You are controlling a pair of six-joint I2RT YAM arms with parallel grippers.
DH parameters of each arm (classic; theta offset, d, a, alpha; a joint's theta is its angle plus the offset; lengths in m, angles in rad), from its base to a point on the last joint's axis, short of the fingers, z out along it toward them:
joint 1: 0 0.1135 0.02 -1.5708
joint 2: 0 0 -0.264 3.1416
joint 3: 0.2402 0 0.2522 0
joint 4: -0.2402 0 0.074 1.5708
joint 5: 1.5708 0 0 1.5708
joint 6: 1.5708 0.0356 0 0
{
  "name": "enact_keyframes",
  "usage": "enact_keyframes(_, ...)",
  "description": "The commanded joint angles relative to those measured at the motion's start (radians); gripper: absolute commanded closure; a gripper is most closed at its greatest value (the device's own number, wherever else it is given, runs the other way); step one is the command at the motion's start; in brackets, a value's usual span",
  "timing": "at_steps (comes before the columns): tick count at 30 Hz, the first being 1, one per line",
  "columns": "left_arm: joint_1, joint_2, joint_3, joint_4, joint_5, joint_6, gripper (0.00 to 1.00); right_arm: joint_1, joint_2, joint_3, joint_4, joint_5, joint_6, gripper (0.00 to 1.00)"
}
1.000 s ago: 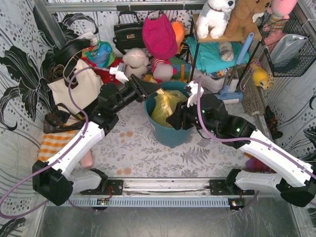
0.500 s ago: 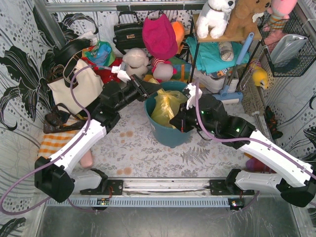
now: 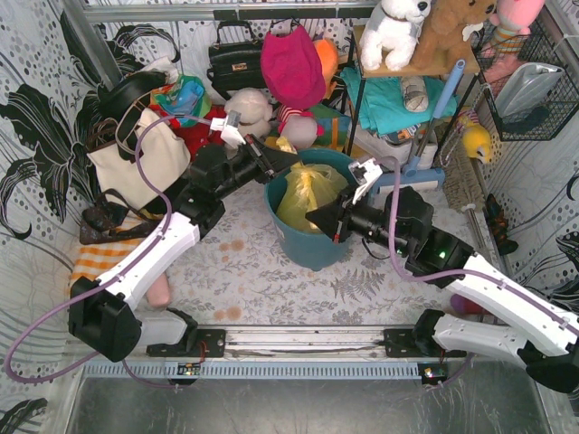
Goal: Tie the trash bag
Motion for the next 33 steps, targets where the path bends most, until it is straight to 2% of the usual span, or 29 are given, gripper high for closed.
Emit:
enact_keyframes(1, 0.008, 0.003, 0.028, 0.021, 0.001, 0.035, 1.0, -0.004, -0.039, -0.111, 0.413, 0.035, -0.101, 1.0)
enact_keyframes(8, 0.008, 0.031, 0.028, -0.027, -0.039, 0.092, 1.0, -0.004, -0.021, -0.368, 1.003, 0.153, -0.365, 1.0)
enact_keyframes(13, 0.007, 0.027, 0.024, -0.066, -0.093, 0.136, 1.0, -0.004, 0.018, -0.415, 1.196, 0.257, -0.433, 1.0)
enact_keyframes(16, 0.008, 0.015, 0.013, -0.064, -0.105, 0.139, 1.0, -0.003, 0.028, -0.434, 1.292, 0.251, -0.431, 1.0)
enact_keyframes(22, 0.007, -0.009, 0.008, -0.073, -0.132, 0.155, 1.0, -0.003, 0.009, -0.438, 1.339, 0.289, -0.418, 1.0)
enact_keyframes(27, 0.008, -0.031, -0.015, -0.057, -0.155, 0.158, 1.0, -0.004, 0.007, -0.441, 1.304, 0.571, -0.4, 1.0)
enact_keyframes(33, 0.007, -0.073, -0.065, -0.029, -0.194, 0.151, 1.0, -0.003, -0.01, -0.48, 1.245, 0.808, -0.35, 1.0)
